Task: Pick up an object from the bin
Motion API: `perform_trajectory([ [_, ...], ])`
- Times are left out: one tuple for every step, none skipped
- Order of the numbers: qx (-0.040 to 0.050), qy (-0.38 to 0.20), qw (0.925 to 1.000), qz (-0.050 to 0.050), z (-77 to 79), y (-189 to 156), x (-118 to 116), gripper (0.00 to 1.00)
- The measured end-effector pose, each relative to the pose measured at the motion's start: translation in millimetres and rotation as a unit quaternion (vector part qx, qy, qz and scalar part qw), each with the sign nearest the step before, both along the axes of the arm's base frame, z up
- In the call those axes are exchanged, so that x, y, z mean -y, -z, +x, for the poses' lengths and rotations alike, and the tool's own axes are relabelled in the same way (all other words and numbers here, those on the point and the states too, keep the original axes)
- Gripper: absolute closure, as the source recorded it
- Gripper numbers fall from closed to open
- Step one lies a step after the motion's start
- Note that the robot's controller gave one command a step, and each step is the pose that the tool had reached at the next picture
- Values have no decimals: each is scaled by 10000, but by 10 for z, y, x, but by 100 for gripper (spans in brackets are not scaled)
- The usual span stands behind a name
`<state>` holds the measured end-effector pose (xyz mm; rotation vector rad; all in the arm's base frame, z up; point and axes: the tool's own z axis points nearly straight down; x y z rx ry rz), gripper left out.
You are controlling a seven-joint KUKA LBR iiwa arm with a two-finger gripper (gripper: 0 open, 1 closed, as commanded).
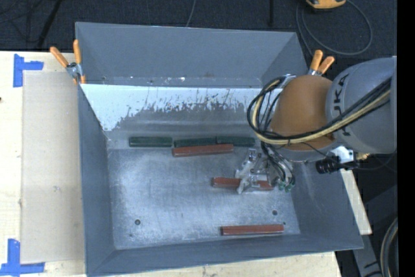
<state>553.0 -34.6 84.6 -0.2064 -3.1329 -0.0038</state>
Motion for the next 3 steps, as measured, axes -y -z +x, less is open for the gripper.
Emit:
perform_trajectory([
  [-30, 3, 10000, -3, -21, -218, 5, 100],
  [-6, 4, 10000, -5, -8, -422, 8, 100],
  [-6, 5, 10000, -6, -10, -597, 9, 100],
])
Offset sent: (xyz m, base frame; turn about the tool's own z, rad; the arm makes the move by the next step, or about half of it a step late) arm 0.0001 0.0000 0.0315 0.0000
